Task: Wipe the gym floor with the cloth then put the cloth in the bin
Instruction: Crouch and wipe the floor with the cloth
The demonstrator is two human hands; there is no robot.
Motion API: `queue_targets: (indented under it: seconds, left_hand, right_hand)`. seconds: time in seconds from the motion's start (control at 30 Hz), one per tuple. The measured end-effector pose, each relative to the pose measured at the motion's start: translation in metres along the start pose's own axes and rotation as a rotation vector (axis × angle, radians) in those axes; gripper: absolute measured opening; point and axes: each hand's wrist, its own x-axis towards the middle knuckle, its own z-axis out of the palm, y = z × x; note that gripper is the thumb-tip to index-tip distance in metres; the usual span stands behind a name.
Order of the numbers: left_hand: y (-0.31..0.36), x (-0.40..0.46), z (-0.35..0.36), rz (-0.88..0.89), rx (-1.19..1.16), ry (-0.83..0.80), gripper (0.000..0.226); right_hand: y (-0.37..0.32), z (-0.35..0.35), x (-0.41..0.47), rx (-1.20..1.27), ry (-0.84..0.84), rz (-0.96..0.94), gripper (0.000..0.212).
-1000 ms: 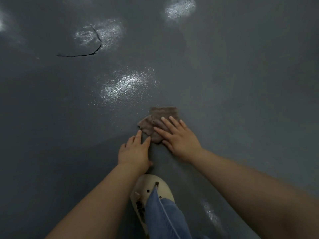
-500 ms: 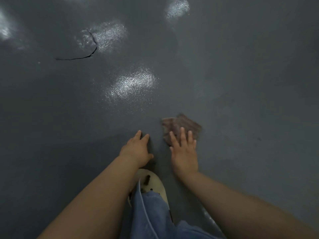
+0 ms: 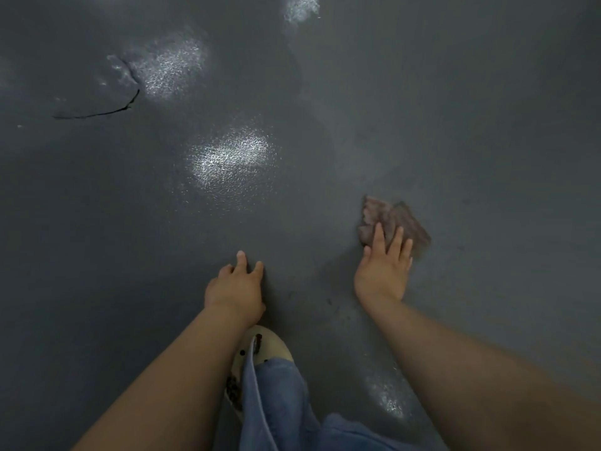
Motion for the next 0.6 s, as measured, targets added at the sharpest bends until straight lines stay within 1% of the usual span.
queue_targets:
  seconds: [0.03, 0.07, 0.13, 0.2, 0.3, 0.37, 0.43, 0.47, 0.6]
  left_hand:
    - [0.001, 0.000, 0.001, 0.002, 0.006, 0.001, 0.080]
    - [0.002, 0.000, 0.001, 0.003, 0.015, 0.005, 0.081]
    - [0.000, -0.001, 0.001, 0.004, 0.035, 0.022, 0.081]
    - [-0.003, -0.005, 0.003, -0.003, 0.031, 0.047, 0.079]
    - [-0.008, -0.013, 0.007, -0.038, -0.006, 0.097, 0.078]
    - [-0.013, -0.021, 0.011, -0.065, -0.058, 0.121, 0.077]
    - [-0.016, -0.030, 0.015, -0.091, -0.111, 0.136, 0.076]
    - [-0.017, -0.035, 0.017, -0.105, -0.132, 0.146, 0.076]
    - [-0.014, -0.052, 0.025, -0.141, -0.186, 0.189, 0.072]
  right_hand:
    - [-0.004, 0.007, -0.014, 0.013, -0.006, 0.016, 0.054]
    - [-0.010, 0.014, -0.028, 0.001, -0.018, -0.020, 0.053]
    - [-0.024, 0.023, -0.047, -0.072, -0.057, -0.238, 0.050]
    - [-0.039, 0.025, -0.056, -0.191, -0.163, -0.463, 0.049]
    - [-0.057, 0.026, -0.052, -0.269, -0.235, -0.791, 0.051]
    - [-0.058, 0.019, -0.041, -0.306, -0.265, -0.860, 0.053]
    - [-0.048, 0.014, -0.036, -0.277, -0.222, -0.835, 0.053]
    - [-0.039, 0.014, -0.035, -0.244, -0.191, -0.758, 0.053]
    - [-0.002, 0.013, -0.055, -0.191, -0.123, -0.313, 0.055]
